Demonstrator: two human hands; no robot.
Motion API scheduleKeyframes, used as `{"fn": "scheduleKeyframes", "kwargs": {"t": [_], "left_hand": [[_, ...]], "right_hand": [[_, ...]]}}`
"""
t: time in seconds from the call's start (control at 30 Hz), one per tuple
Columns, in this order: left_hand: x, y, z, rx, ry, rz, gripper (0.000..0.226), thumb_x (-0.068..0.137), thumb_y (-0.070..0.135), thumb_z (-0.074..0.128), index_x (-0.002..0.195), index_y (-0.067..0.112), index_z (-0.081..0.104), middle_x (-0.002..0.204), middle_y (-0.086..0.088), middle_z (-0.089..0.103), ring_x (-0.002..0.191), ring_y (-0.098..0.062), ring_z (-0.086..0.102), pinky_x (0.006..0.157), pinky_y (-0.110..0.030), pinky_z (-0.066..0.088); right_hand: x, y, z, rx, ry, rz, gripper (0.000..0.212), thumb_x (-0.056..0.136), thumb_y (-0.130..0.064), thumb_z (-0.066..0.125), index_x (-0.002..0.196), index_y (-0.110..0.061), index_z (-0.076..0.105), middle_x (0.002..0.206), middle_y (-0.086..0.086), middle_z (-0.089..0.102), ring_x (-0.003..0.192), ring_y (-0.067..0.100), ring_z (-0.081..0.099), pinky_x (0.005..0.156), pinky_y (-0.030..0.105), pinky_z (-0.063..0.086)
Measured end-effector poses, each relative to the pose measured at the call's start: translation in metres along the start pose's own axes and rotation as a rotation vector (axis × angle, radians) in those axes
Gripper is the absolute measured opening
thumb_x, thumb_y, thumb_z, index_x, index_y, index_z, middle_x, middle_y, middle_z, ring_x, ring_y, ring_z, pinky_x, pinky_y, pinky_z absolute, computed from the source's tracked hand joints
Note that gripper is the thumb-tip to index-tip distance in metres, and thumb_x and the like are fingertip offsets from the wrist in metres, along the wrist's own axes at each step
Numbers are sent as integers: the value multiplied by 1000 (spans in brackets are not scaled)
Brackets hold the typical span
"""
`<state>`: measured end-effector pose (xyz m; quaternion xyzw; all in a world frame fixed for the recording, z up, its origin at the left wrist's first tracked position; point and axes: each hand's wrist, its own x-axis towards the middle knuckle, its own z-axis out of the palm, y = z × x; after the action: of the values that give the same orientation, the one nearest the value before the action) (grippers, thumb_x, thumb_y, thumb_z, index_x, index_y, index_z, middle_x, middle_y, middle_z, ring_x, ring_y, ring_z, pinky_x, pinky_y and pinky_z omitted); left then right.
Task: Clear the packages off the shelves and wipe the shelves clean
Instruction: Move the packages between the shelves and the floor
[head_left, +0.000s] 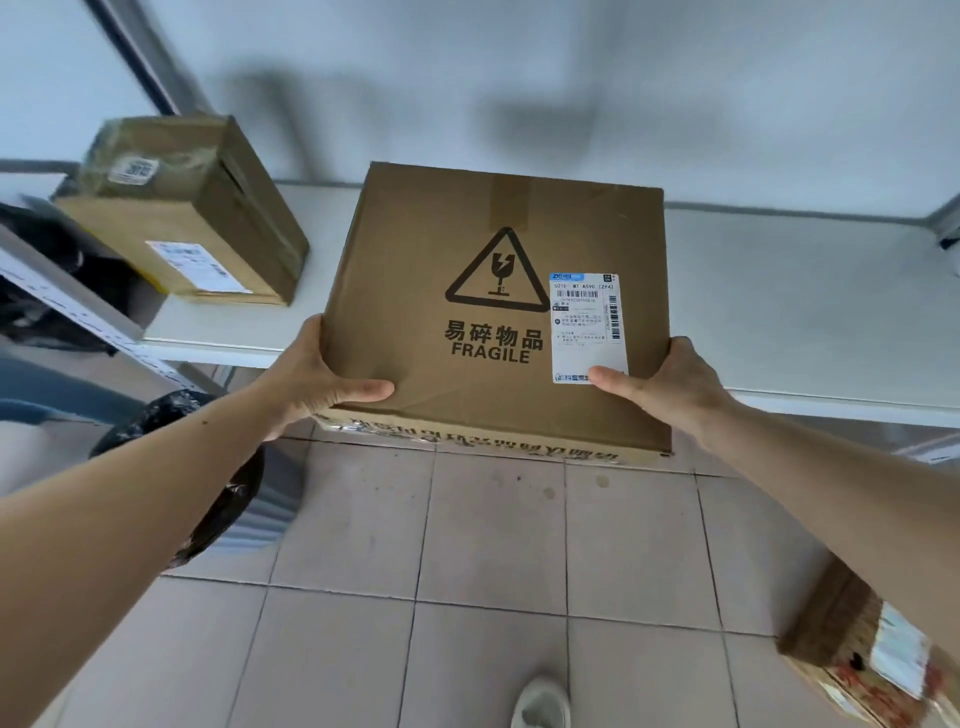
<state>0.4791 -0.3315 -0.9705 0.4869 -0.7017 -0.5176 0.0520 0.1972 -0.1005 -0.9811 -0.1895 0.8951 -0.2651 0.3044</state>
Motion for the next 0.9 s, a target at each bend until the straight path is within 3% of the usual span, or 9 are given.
{"fn": "scheduleKeyframes", "kwargs": {"t": [0.47,0.6,0.73,0.9], "left_hand": [[132,-6,-73,-53,76,4,101,63,18,91,144,18,31,125,7,49,116,-16,47,99,-31,39],[168,3,-88,-40,57,23,100,64,18,90,144,18,31,122,9,48,114,-14,46,98,-28,36],[198,7,-97,0,20,25,101,65,17,89,146,17,29,122,9,46,113,-14,43,100,-30,36],[220,-3,-100,17,-2,-5,98,65,17,89,144,15,32,122,7,47,114,-15,45,99,-30,37]], "right_hand": [[128,-105,57,20,8,-74,105,50,-73,82,135,-20,50,130,0,62,115,25,58,97,43,51],[148,-125,64,69,41,-51,100,55,-66,84,136,-18,50,132,2,61,118,26,58,99,44,50],[162,-130,80,90,62,-17,107,50,-69,84,136,-18,48,132,2,60,118,25,58,100,46,50],[174,-134,96,75,47,14,95,61,-64,83,137,-18,49,133,4,60,119,27,58,100,48,50]]}}
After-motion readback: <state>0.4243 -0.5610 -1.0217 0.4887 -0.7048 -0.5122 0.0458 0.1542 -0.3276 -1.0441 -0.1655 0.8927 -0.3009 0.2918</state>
